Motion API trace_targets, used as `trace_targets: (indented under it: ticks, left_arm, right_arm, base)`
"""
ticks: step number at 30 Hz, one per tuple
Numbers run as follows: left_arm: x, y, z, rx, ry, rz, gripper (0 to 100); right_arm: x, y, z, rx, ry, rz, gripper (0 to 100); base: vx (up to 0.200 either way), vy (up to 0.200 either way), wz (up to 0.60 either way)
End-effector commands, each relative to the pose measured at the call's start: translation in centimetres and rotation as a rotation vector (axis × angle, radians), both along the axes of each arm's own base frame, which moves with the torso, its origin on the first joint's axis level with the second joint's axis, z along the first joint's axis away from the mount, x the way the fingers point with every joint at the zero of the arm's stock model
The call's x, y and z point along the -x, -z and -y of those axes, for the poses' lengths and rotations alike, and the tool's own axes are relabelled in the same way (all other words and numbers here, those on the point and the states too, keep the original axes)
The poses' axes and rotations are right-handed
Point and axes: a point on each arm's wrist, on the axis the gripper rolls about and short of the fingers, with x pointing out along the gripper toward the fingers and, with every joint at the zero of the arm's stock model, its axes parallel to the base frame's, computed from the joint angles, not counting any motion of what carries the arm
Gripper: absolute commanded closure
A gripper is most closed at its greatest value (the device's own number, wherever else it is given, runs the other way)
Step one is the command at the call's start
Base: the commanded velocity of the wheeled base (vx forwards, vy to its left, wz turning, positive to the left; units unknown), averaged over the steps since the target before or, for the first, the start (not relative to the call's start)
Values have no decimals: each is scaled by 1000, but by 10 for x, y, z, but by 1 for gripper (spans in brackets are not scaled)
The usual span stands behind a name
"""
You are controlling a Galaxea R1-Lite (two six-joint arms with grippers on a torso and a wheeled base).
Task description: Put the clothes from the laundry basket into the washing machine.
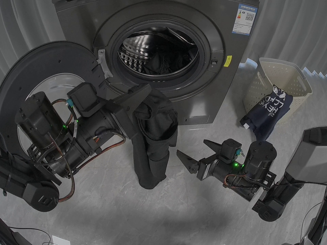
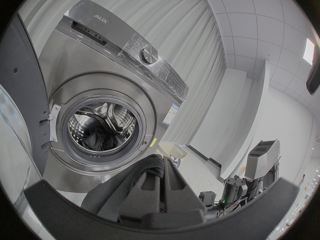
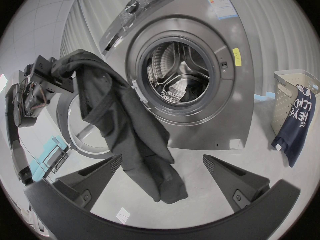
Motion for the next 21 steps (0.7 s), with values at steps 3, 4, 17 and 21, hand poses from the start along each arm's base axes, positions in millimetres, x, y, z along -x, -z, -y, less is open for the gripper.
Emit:
trace_targets:
  ticks: [3, 4, 17, 21]
  left_arm:
    - [2, -2, 1, 5, 8, 3, 100]
    - [2, -2, 1, 6, 8, 4, 100]
    - [4, -4, 1, 16, 18, 8, 100]
    - [4, -4, 2, 17, 18, 8, 100]
  right_arm:
    - [-10, 6, -7, -2, 2, 3, 0]
    - [-14, 8, -7, -2, 10, 2, 0]
    - [-38, 21, -23, -13, 19, 16, 0]
    - [-50, 29, -29, -16, 25, 22, 0]
  base:
    - [0, 0, 0]
    - [0, 0, 0]
    - [0, 0, 0]
    - [0, 0, 0]
